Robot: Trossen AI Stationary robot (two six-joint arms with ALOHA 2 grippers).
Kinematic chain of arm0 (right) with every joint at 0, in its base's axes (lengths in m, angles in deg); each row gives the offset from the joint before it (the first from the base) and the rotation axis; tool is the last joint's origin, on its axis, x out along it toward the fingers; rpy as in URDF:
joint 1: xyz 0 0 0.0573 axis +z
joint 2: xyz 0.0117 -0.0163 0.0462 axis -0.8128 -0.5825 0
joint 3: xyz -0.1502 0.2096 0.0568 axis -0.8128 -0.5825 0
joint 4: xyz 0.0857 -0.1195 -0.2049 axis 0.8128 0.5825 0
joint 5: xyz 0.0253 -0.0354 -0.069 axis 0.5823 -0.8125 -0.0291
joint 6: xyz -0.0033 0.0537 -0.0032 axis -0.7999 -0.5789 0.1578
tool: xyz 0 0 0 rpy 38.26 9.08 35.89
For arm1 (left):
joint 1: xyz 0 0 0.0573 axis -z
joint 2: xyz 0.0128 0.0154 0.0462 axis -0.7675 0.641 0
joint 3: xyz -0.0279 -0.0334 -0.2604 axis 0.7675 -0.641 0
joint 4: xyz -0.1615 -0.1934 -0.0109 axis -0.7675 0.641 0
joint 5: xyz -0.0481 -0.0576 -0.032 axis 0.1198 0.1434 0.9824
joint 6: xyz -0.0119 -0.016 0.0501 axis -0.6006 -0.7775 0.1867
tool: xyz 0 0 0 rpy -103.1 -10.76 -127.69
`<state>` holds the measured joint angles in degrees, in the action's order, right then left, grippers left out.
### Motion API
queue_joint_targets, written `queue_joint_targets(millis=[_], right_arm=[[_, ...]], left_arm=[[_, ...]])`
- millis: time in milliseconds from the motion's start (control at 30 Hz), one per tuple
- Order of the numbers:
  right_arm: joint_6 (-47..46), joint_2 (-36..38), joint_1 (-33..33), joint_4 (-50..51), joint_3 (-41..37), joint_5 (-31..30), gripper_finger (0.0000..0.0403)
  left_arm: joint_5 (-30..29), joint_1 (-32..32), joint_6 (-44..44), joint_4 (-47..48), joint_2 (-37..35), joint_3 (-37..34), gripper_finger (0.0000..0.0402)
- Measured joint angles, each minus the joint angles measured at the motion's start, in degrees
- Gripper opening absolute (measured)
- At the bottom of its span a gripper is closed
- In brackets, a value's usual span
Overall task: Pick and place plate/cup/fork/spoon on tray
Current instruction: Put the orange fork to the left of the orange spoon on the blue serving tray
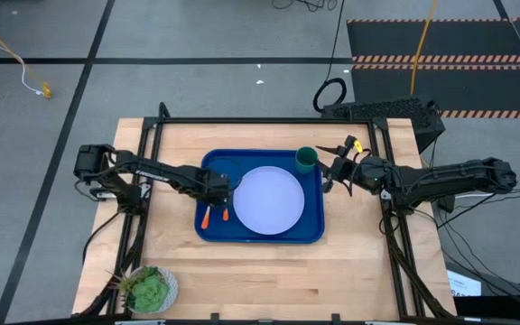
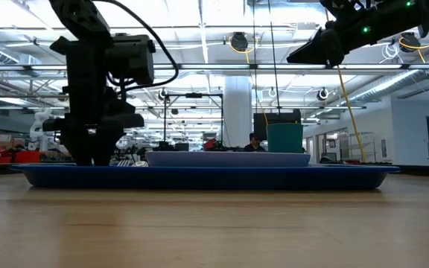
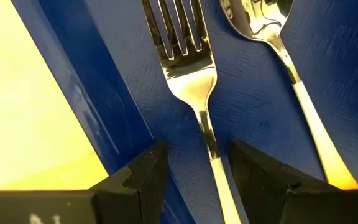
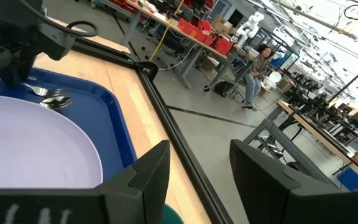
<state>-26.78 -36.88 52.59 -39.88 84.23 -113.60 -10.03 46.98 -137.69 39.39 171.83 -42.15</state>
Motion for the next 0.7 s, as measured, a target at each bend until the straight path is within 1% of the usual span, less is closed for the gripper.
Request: queue_joint_targets(millis=[133, 233, 533, 700], right_arm=[[0.01, 0.0, -0.01, -0.06, 0.0, 0.0, 0.016], [0.04, 0.0, 0.01, -0.07, 0.0, 0.0, 0.016], [0.01, 0.0, -0.01, -0.09, 0.0, 0.02, 0.016], [0.04, 0.0, 0.01, -0.09, 0.0, 0.0, 0.016]], left_arm=[[0.15, -0.05, -0.77, 0.0, 0.0, -0.02, 0.0174], [0.64, -0.07, -1.44, -0.03, 0.0, -0.02, 0.0162], [1.64, -0.09, -3.16, -0.38, 0.04, -0.02, 0.0062], [1.85, -0.16, -4.66, -0.51, -0.13, -0.02, 0.0026]])
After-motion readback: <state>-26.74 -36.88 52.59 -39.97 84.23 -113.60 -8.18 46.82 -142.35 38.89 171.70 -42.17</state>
